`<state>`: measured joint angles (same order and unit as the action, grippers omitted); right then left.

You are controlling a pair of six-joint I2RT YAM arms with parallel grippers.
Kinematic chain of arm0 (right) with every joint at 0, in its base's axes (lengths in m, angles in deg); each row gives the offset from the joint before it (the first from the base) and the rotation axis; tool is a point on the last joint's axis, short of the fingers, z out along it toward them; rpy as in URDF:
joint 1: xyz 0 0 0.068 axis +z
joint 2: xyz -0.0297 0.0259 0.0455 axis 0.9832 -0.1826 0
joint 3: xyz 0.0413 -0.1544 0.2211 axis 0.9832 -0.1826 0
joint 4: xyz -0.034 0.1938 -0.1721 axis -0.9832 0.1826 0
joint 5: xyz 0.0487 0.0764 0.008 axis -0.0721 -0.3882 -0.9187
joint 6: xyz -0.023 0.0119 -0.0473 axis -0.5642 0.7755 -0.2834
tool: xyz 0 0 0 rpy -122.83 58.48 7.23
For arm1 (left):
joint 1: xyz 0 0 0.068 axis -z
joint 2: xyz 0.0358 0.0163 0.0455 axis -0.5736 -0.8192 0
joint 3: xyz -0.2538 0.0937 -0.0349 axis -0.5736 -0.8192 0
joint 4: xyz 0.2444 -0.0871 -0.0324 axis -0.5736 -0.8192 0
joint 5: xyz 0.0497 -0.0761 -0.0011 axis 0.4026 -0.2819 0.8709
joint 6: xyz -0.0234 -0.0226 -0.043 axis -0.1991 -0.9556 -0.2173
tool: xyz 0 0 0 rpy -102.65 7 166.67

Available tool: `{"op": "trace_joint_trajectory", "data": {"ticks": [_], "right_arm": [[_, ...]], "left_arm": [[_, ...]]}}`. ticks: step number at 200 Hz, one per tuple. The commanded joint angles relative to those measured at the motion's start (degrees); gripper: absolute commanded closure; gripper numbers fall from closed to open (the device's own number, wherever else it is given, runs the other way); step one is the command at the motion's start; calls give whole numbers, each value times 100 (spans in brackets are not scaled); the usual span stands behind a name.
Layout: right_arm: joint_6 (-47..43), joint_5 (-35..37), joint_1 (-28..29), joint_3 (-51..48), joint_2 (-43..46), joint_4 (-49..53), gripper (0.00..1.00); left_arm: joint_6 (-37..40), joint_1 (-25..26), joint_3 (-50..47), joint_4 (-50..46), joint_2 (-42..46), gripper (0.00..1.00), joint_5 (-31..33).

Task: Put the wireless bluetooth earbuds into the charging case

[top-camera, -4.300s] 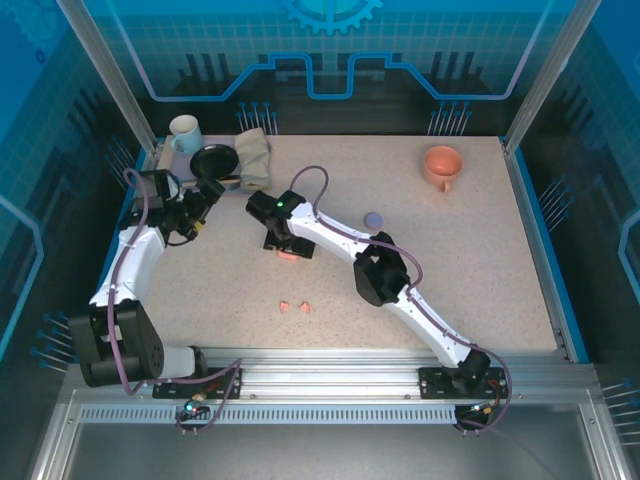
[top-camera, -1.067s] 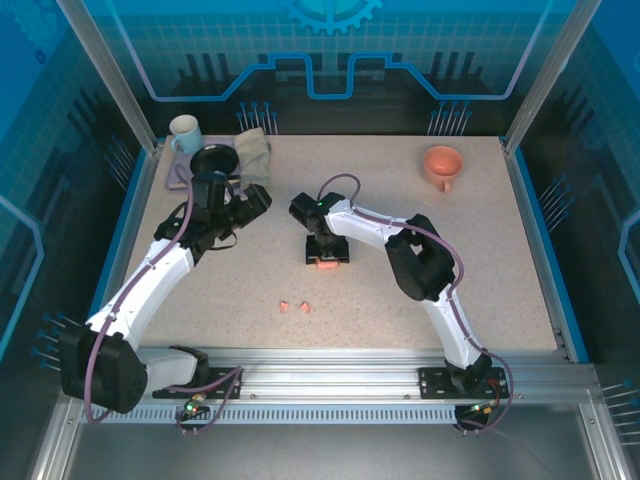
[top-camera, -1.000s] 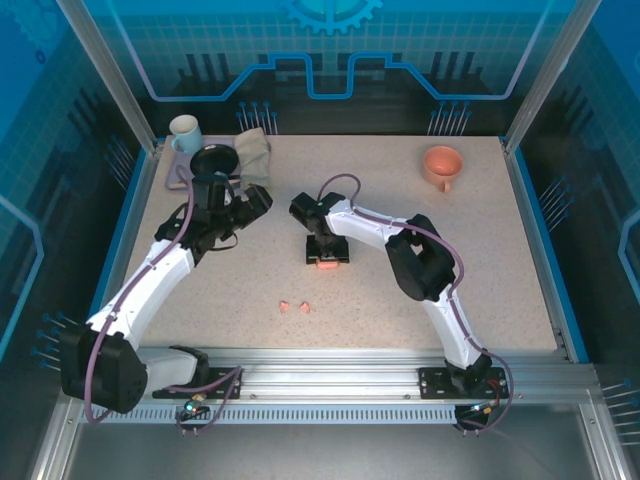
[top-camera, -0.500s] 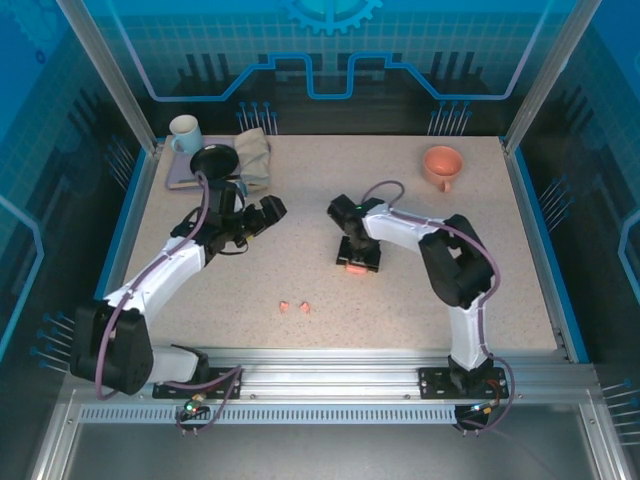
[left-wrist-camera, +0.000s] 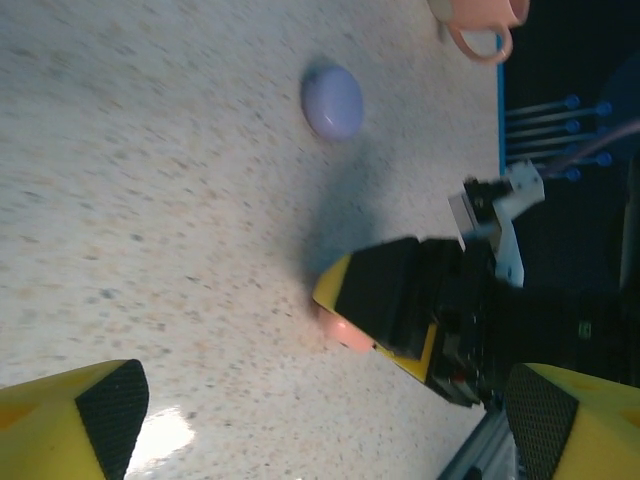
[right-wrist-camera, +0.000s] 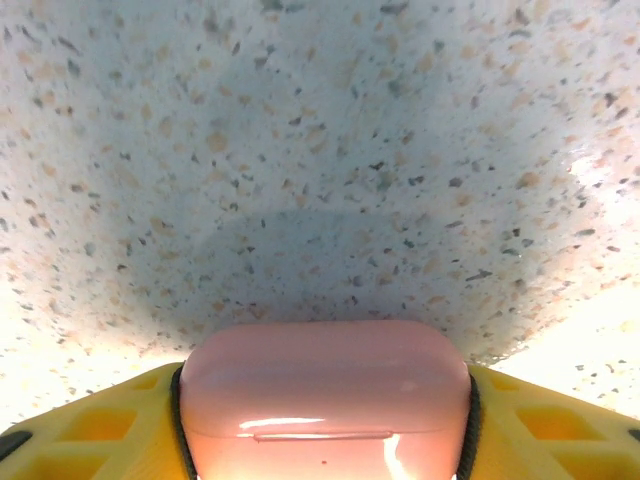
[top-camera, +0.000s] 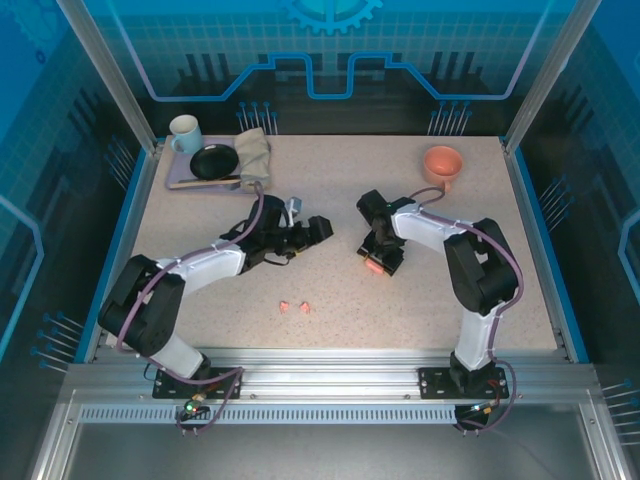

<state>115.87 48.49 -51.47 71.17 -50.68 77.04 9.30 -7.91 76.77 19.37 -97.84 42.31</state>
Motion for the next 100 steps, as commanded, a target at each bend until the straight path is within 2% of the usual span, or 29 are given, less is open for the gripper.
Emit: {"op": "trace_joint_trajectory", "data": {"ticks": [1,100], "right_arm": [[502,-183,-129,-164,280,-184,53],[914,-655,-322,-436,742,-758,54]], "left_arm": [[-218,216,-144,792,-177,8,-150],[-413,899,56,2036,-1244,25,-122]]}}
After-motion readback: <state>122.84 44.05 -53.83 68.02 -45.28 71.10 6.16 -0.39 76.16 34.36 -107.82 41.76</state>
